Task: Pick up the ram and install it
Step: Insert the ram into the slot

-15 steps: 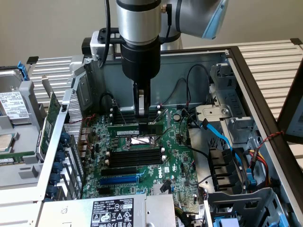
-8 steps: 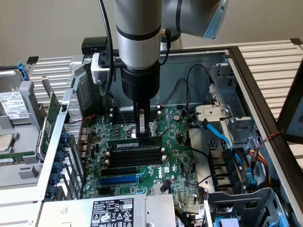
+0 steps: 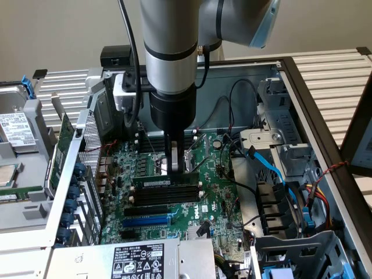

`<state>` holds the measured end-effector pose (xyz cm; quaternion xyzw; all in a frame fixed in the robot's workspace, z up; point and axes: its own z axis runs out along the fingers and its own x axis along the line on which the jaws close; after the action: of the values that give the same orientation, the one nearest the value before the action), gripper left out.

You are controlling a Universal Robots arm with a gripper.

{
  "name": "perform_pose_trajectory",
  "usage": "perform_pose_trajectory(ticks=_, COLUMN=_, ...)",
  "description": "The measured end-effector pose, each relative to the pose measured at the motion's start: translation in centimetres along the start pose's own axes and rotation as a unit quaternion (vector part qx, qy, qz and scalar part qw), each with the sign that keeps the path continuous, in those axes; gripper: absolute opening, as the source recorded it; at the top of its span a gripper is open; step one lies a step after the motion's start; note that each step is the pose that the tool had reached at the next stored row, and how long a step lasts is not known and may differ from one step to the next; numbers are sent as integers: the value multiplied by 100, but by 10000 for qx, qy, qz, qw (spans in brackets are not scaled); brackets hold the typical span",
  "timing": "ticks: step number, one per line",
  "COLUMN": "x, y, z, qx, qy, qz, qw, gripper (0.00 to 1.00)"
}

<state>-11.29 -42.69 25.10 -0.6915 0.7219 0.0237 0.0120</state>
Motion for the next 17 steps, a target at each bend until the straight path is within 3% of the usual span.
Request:
perform_pose_trajectory(ticks=10, x=17, y=-5, z=25, qx=-51, qy=2, qz=3, qw=10000, gripper=12)
perform_pose_trajectory(ticks=17, x=11, y=-15, z=48, qx=-66, qy=47, qz=4, qw=10000, gripper=12)
